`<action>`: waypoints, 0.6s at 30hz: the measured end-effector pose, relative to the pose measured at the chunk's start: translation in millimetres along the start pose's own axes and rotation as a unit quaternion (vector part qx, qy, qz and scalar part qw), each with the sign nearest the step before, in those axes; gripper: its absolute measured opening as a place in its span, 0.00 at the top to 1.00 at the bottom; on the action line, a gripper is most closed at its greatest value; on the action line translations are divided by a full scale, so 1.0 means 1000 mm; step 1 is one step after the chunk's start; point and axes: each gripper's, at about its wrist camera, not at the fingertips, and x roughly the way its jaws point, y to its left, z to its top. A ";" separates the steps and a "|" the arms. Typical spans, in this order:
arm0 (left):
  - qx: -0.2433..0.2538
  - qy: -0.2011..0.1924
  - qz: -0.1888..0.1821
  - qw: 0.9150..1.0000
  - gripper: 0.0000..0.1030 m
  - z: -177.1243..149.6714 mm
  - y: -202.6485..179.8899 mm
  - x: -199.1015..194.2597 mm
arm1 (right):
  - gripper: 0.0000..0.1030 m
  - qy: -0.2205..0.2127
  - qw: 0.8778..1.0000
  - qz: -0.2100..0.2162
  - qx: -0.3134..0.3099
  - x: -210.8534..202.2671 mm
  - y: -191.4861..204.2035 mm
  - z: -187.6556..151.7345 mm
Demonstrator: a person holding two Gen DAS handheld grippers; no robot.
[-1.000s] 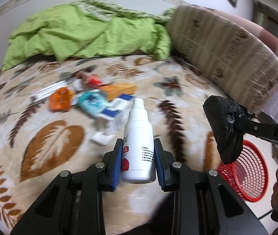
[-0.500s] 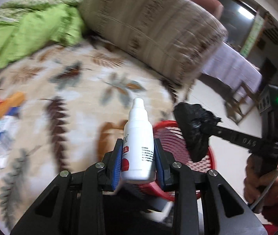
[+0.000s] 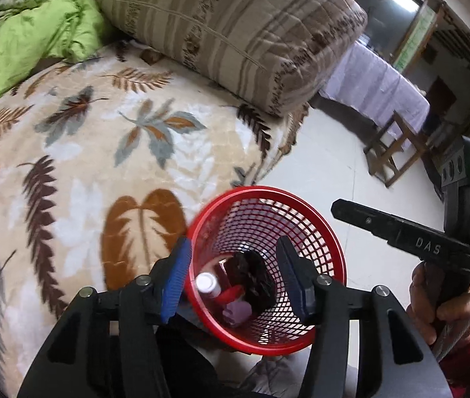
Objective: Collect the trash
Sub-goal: 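Open the left gripper over the basket while the right releases the black bag, then move both open grippers back over the remaining trash on the bed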
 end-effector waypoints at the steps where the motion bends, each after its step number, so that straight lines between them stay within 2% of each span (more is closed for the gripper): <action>1: -0.007 -0.005 0.004 1.000 0.50 -0.001 0.005 -0.005 | 0.63 -0.002 1.000 0.006 0.000 0.000 0.003 0.002; 7: -0.036 -0.033 0.040 0.998 0.49 -0.009 0.037 -0.036 | 0.63 -0.005 0.999 0.047 -0.012 0.011 0.032 0.011; 11: -0.057 -0.051 0.061 0.995 0.49 -0.016 0.059 -0.057 | 0.63 0.001 0.996 0.082 -0.034 0.024 0.067 0.015; 18: -0.102 -0.078 0.110 0.986 0.48 -0.038 0.103 -0.094 | 0.59 0.032 0.988 0.127 -0.086 0.053 0.131 0.011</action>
